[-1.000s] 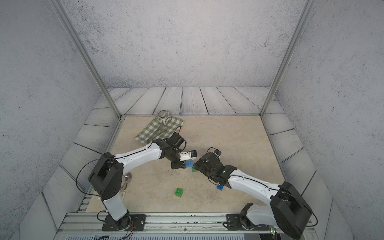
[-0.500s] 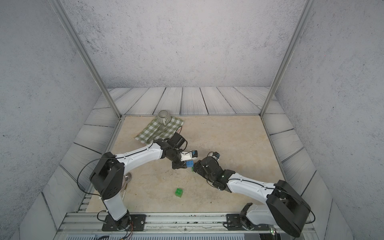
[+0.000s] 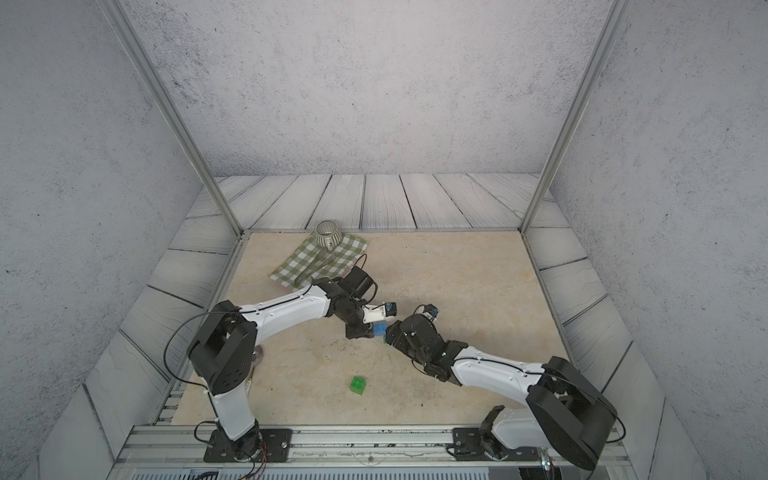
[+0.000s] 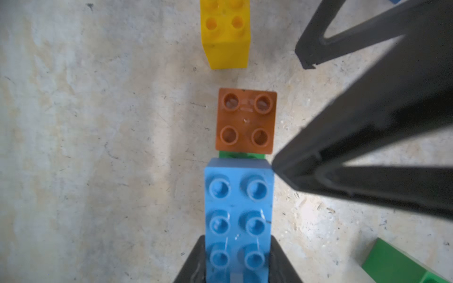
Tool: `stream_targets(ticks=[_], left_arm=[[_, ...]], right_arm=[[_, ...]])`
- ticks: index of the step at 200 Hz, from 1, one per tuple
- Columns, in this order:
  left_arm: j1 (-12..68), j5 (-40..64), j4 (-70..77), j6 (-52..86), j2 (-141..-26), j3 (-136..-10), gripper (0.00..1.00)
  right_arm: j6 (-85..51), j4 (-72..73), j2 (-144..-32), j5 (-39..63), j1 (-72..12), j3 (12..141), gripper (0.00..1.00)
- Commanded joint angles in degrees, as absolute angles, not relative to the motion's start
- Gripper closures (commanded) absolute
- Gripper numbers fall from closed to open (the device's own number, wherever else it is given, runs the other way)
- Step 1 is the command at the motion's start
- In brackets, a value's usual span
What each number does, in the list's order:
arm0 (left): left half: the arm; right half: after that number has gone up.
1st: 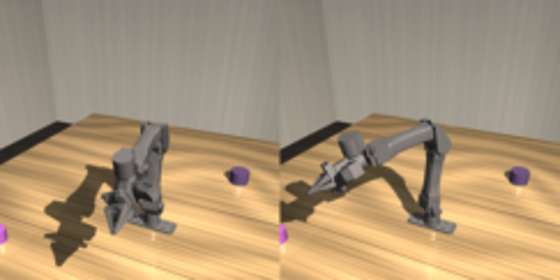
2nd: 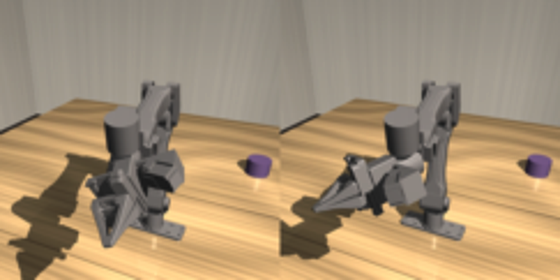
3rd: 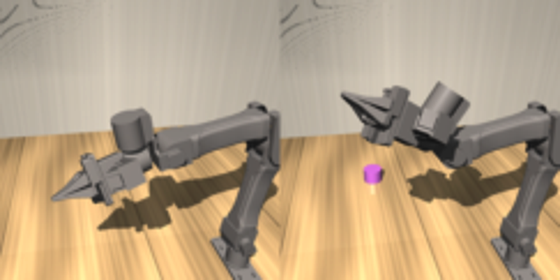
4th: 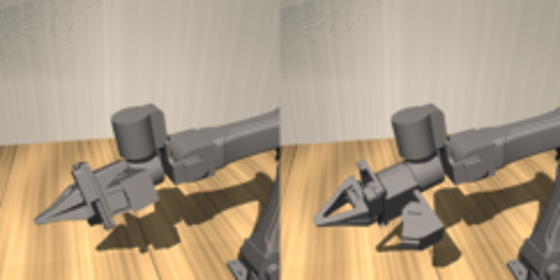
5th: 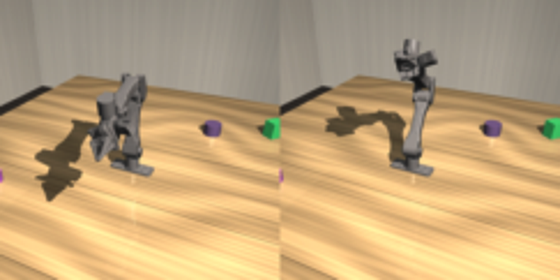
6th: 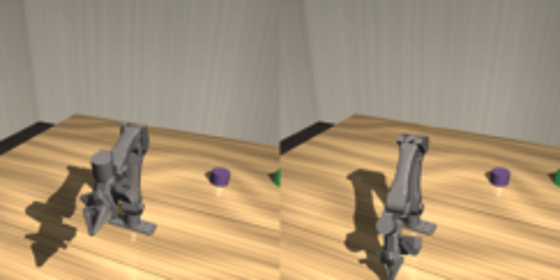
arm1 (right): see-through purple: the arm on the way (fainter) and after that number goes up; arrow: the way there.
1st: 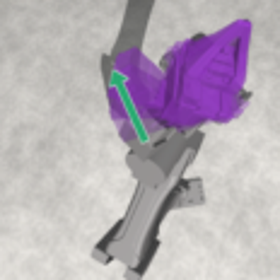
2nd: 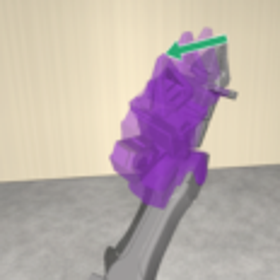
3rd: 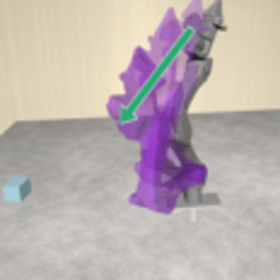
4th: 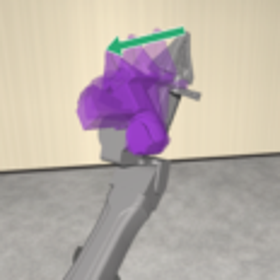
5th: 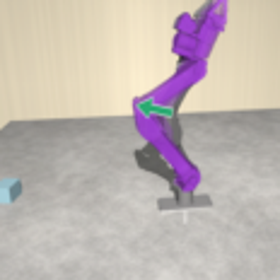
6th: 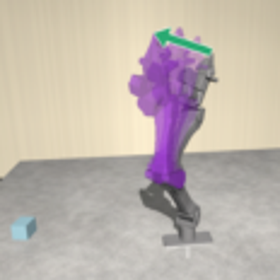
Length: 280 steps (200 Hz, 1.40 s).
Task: Assemble the number 4 with lego
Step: Assemble the lego brick with the lego brick.
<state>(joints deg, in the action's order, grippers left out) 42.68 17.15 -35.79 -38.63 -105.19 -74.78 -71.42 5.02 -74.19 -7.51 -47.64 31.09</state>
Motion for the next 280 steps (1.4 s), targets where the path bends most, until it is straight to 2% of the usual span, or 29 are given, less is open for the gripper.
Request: stream_targets(ticks=[1, 280], left_arm=[[43.23, 17.31, -36.74, -38.55, -106.19, -76.54, 1.00], [44.49, 15.29, -38.59, -36.83, -109.56, -78.66, 1.00]], right_arm=[[-71.46, 5.99, -74.80, -8.43, -48.01, 30.37, 0.14], [-73.68, 11.28, -80.41, -9.48, -48.10, 28.87, 0.15]])
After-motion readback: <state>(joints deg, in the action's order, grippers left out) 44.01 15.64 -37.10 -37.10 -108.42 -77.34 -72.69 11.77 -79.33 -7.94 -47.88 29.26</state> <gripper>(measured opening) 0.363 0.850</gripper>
